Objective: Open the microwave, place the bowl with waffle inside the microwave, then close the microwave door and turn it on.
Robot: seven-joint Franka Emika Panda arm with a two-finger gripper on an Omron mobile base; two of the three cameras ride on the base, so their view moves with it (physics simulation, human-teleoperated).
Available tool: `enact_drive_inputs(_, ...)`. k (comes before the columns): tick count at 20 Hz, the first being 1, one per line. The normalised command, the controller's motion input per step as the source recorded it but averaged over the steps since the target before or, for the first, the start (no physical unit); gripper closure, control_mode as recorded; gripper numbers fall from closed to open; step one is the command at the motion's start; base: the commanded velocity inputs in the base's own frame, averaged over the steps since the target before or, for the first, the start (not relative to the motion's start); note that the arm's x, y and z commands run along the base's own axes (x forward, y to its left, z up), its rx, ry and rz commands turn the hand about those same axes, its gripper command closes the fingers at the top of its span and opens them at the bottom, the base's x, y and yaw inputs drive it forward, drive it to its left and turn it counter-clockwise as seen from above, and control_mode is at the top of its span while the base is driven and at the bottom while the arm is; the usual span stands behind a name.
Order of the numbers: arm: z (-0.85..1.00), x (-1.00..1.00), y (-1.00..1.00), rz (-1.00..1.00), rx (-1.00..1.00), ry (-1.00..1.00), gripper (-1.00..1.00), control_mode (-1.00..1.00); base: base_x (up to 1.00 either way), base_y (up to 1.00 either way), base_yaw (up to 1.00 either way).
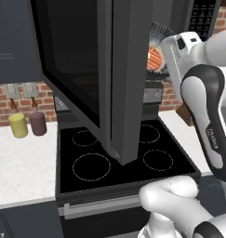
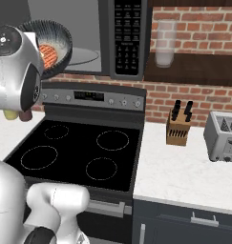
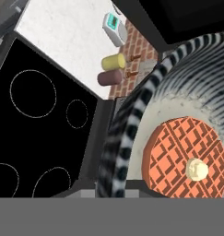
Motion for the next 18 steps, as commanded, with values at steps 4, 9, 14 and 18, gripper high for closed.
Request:
enact_drive_inputs(4, 0.01, 0.61, 0.37, 0.0, 0.02, 0.0, 1.0, -1.0, 0.0, 0.0, 0.0)
enact_drive_inputs(9, 0.0, 0.53, 0.31, 0.0, 0.0, 0.01, 1.0, -1.0, 0.0, 0.0, 0.0)
enact_drive_inputs(14, 0.07, 0.59, 0.22, 0.0, -0.01, 0.06, 1.0, -1.0, 0.0, 0.0, 0.0)
enact_drive_inputs(18, 0.07, 0.62, 0.11, 0.0, -0.09, 0.17, 1.0, -1.0, 0.0, 0.0, 0.0)
